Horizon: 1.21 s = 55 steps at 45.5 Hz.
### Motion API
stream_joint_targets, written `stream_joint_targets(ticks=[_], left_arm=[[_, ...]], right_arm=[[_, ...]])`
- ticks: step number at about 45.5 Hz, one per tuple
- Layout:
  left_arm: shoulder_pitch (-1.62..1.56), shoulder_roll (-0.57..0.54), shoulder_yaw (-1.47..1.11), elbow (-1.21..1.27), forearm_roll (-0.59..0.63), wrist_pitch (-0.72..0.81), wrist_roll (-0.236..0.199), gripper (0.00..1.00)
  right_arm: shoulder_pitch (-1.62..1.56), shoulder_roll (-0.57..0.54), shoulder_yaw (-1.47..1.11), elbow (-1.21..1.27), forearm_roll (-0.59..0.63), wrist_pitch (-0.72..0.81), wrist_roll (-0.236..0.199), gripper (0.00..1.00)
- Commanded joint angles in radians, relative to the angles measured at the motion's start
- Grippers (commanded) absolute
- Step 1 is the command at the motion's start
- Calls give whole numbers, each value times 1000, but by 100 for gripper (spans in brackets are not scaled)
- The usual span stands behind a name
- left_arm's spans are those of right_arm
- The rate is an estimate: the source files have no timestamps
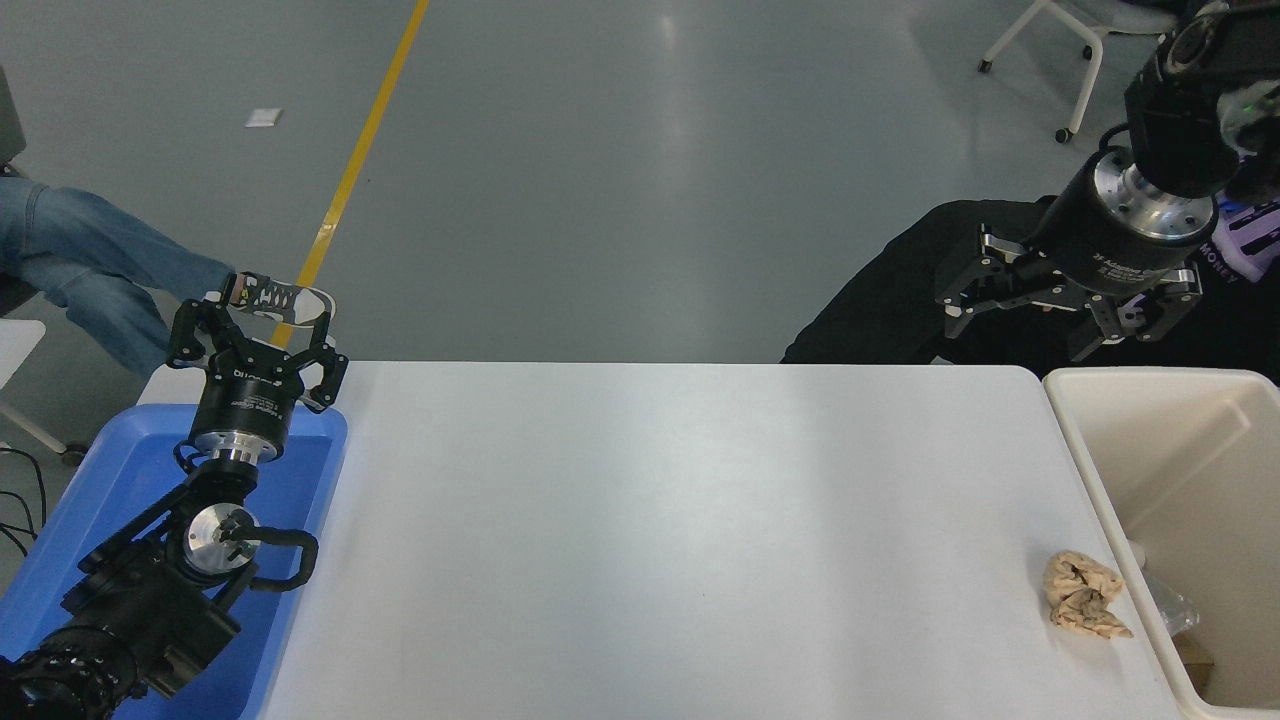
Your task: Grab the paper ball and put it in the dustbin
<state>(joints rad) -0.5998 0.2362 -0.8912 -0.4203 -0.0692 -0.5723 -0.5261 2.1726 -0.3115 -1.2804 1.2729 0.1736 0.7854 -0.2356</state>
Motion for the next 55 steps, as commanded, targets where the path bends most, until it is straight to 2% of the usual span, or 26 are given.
stream_joint_targets(ticks=[1,4,10,19,28,42,55], left_arm=[[0,0,0,0,0,0,0,99],[0,0,0,0,0,0,0,99],[0,0,0,0,0,0,0,99],[0,0,0,0,-1,0,0,99],[0,0,-2,0,-1,0,0,99],[0,0,-2,0,0,0,0,99],[0,0,-2,0,0,0,0,99]], right_arm=[[-168,-60,18,-3,-5,0,-2,100],[-252,-98,48,-1,-60,-17,-2,100],[-398,-185,145,-7,-190,-152,-2,100],[-566,-210,184,-30,-275,-437,-2,100],[-669,-205,185,-46,-353,-633,-2,100],[-922,-201,347,-262,-364,-673,-2,100],[-1013,-201,415,-323,-364,-675,-2,100]])
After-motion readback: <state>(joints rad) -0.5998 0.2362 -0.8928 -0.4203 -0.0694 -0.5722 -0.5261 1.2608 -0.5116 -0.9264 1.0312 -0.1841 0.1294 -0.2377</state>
